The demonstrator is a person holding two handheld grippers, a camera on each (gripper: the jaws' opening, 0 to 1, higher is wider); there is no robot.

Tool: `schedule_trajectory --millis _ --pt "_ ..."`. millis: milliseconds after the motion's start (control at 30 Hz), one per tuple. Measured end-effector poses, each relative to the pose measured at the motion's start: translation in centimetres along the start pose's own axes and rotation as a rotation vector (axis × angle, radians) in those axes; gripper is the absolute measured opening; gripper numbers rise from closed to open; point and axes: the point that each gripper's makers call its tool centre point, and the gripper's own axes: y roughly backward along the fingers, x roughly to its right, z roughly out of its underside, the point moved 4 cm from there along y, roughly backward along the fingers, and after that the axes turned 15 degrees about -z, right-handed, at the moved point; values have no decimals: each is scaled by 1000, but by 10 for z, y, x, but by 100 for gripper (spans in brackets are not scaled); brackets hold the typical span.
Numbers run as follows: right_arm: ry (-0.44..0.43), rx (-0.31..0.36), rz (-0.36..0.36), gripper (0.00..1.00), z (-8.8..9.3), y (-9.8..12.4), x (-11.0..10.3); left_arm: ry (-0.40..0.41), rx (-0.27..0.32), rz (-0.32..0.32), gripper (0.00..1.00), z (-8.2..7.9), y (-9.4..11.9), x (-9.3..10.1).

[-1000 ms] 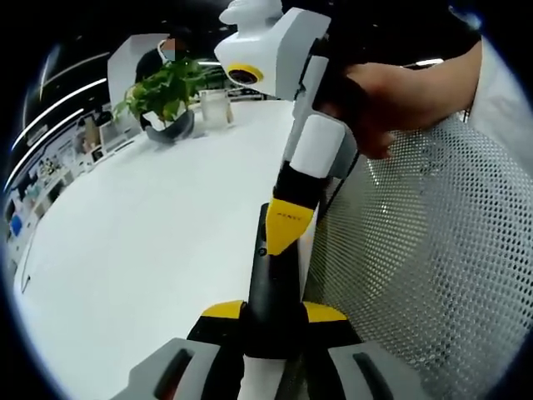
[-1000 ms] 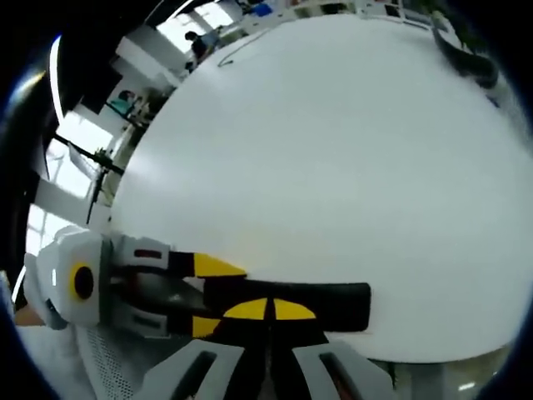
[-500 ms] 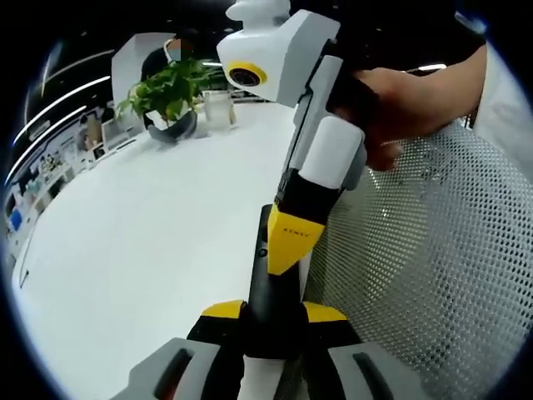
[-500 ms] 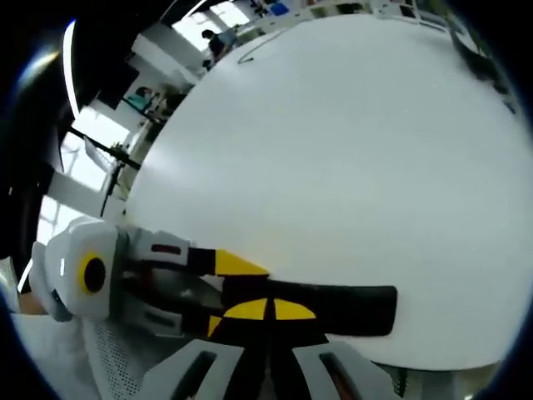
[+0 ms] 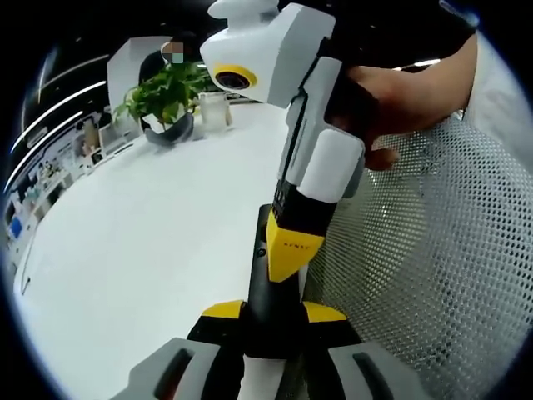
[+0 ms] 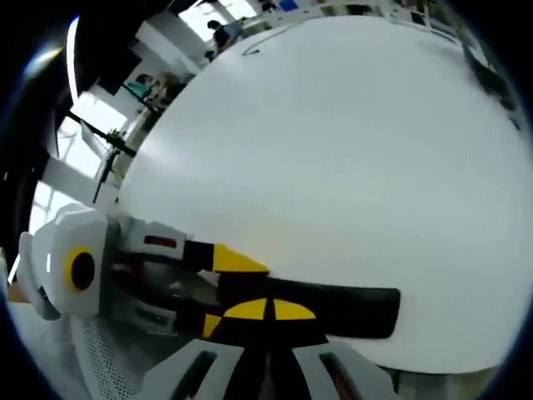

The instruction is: Press the specified remote control buttons in sequence, fully releasing each button before pressing the next.

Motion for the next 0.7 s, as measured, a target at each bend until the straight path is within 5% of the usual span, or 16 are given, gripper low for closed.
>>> schedule_trajectory --millis 700 --pt "-18 14 -19 0 -1 0 0 61 -26 -2 25 -2 -1 -2"
